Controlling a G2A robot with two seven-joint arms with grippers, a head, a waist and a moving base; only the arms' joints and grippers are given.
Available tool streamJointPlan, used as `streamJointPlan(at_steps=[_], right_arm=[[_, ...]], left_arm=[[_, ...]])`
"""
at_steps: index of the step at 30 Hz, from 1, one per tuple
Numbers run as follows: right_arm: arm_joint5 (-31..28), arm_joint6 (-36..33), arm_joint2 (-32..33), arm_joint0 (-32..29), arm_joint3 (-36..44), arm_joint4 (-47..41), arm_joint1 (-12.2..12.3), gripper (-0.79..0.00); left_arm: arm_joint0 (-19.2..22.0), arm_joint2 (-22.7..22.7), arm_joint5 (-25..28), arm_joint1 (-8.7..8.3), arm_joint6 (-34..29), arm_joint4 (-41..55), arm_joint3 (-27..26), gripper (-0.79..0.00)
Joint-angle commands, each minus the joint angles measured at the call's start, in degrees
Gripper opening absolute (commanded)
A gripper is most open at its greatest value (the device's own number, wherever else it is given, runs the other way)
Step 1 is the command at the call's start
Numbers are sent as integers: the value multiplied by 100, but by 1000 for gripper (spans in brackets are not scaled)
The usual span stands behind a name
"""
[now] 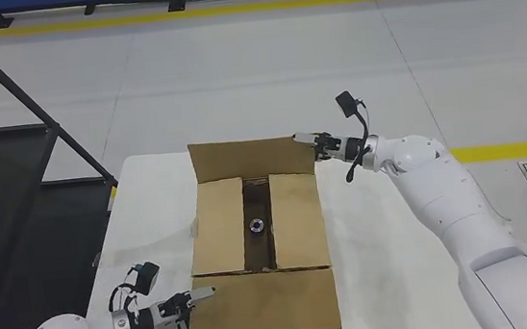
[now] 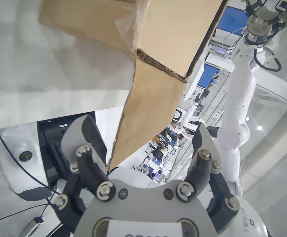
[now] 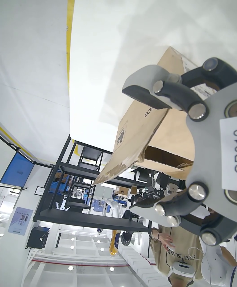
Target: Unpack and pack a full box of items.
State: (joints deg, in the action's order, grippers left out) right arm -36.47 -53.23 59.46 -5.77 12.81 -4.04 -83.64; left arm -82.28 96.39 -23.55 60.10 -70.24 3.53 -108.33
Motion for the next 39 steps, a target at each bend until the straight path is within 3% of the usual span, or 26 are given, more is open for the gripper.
streamJointPlan(at_steps=[1, 9, 18, 23, 28, 39], right_arm=[[-19, 1, 0, 8, 12, 20, 8, 0], [-51, 22, -5, 49, 57, 134, 42, 0], [-283, -448, 26, 115, 204, 90, 88, 0], [-400, -814, 79, 154, 331, -82, 108, 0], [-190, -1269, 74, 137, 618, -281, 128, 0], [644, -1935, -98, 79, 954, -239, 157, 0]], left_arm=[[16, 38, -24, 0, 127, 196, 16, 0], [-13, 360, 5, -8, 465, 1133, -143, 0], [124, 354, -106, 38, 1606, 1897, -497, 0], [312, 90, -332, 87, 2434, 2227, -728, 0], [560, -349, -385, 134, 3653, 1804, -865, 0], [1290, -1448, -642, 234, 4902, 1051, -668, 0]])
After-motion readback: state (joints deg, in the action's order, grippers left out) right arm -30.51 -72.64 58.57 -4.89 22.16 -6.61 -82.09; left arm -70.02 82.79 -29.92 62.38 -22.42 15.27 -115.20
